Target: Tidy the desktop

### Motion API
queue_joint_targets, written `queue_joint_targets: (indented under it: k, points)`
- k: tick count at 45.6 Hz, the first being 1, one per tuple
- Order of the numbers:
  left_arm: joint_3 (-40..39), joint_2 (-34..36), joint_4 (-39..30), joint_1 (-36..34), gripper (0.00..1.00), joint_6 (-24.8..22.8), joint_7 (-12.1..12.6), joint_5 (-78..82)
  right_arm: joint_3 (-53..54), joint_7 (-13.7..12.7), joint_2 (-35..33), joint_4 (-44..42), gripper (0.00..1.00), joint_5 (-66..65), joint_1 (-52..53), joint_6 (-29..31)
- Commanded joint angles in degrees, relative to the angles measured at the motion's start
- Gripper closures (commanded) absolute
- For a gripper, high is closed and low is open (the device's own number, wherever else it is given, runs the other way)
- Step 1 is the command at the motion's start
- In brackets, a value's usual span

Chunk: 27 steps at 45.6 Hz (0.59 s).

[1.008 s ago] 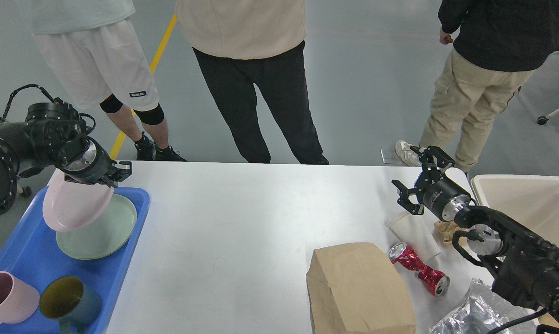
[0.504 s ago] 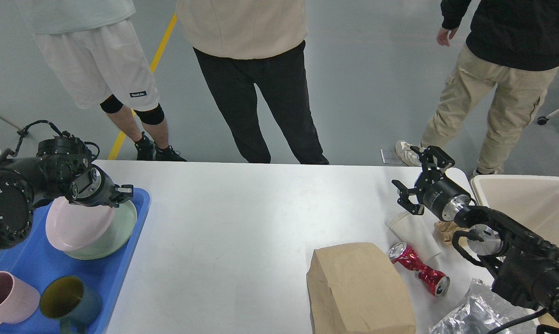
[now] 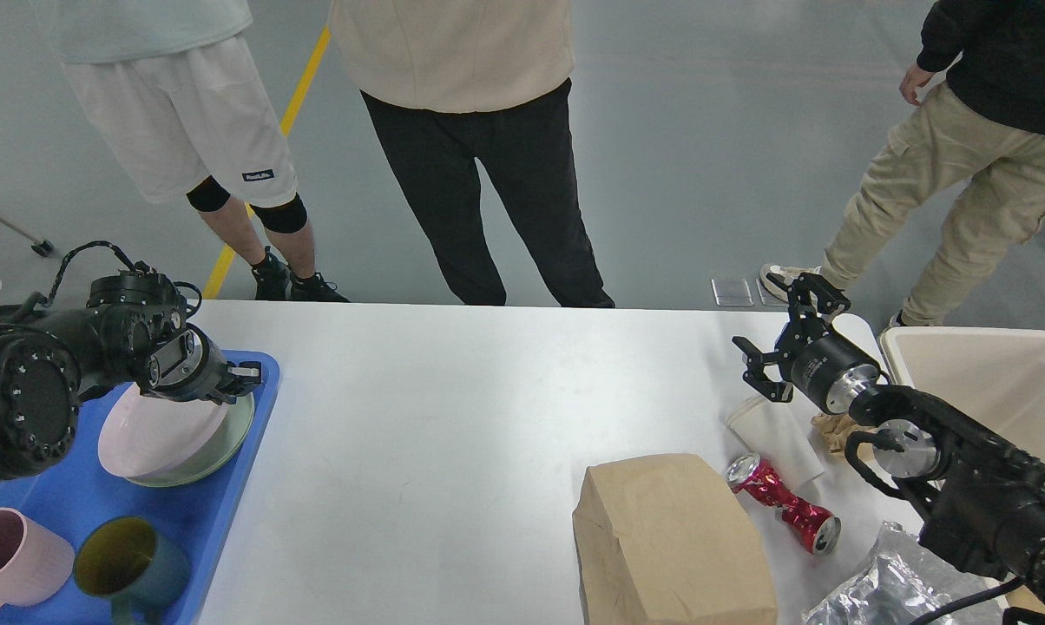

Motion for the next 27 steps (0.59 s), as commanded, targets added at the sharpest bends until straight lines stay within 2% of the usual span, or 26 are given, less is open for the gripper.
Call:
queue_joint_targets:
  k: [1,4,9,11,15,16,24,27]
  points:
    - [0.0,0.0,0.0,-0.2,0.64,0.2,-0.2,0.0,0.0,0.0,0.0,0.0,0.00,0.0,0.0,0.0]
    - [0.0,0.0,0.0,-0.4,0.59,0.2,-0.2,-0.1,0.0,0.0,0.0,0.0,0.00,0.0,0.0,0.0]
    - [-0.2,0.0,-0.4,-0.9,0.42,0.0,0.1,-0.1,0.0,0.0,0.0,0.0,0.00,0.0,0.0,0.0]
    - [-0.5,-0.1,-0.5,-1.3,0.32,-0.3,0.3,-0.2,0.0,0.0,0.0,0.0,0.00,0.0,0.0,0.0]
    - [-0.8,-0.8,-0.9,-3.5,0.06,-1.3,0.2,-0.2,0.0,0.0,0.0,0.0,0.00,0.0,0.0,0.0]
    - [-0.6,-1.1,-1.2,-4.1,0.03,-1.9,0.3,-0.2,0.0,0.0,0.0,0.0,0.00,0.0,0.0,0.0]
    - [-1.0,-4.1,-3.0,-7.7,0.03,-9.2,0.3,-0.2,0.0,0.0,0.0,0.0,0.00,0.0,0.0,0.0]
    - [-1.3,-4.9,-2.7,-9.9,0.03,-9.5,0.2,-0.4,0.0,0.0,0.0,0.0,0.00,0.0,0.0,0.0]
